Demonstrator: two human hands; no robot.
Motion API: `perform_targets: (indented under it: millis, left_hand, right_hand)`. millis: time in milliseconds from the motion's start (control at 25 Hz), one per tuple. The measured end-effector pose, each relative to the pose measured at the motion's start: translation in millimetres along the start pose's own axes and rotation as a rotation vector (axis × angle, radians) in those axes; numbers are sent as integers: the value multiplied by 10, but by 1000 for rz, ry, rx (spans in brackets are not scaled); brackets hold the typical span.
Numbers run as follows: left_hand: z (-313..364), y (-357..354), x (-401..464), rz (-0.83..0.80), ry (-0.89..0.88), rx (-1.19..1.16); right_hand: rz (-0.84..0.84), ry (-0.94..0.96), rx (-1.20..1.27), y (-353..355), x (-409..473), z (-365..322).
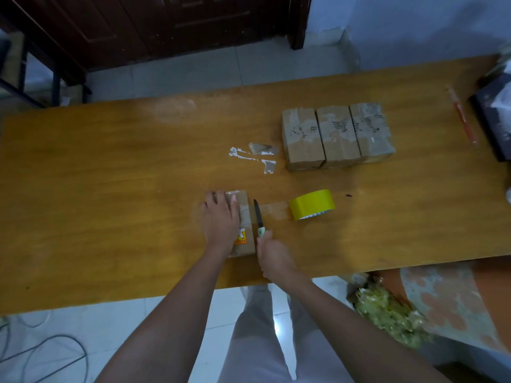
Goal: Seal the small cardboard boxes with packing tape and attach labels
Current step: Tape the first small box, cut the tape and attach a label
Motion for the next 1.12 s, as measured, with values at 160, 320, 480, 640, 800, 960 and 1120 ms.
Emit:
perform_targets:
  millis: [160,320,480,640,800,960,1120]
  left_hand:
    - [-3,24,1,34,-24,-3]
    - [-43,42,-12,72,-15,-112]
    - [-160,71,-9,104,1,-265]
    - [-301,97,-44,142,19,-429]
    - [-320,89,-66,155,41,-471]
    - [-311,85,-59,141,41,-482]
    - [-313,86,-63,131,29,-475]
  right_hand:
    - [-45,24,95,32,48,-35]
    - [-3,28,142,-34,-40,-34]
    - [49,-20,232,-125,-306,79]
    - [118,-32,494,240,-297,110]
    - [275,-30,380,726,65,-96]
    - [312,-94,229,1030,512,-368]
    - [286,-154,175,1115,831,-440]
Point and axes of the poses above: each hand's wrist, its own x-axis towards the middle knuckle, its own y-axis out of the back of the hand, z = x × y, the point moved 4 cm from there along x, towards the middle knuckle, and after that the axes turned 15 degrees about -y, right-handed, at the moved point
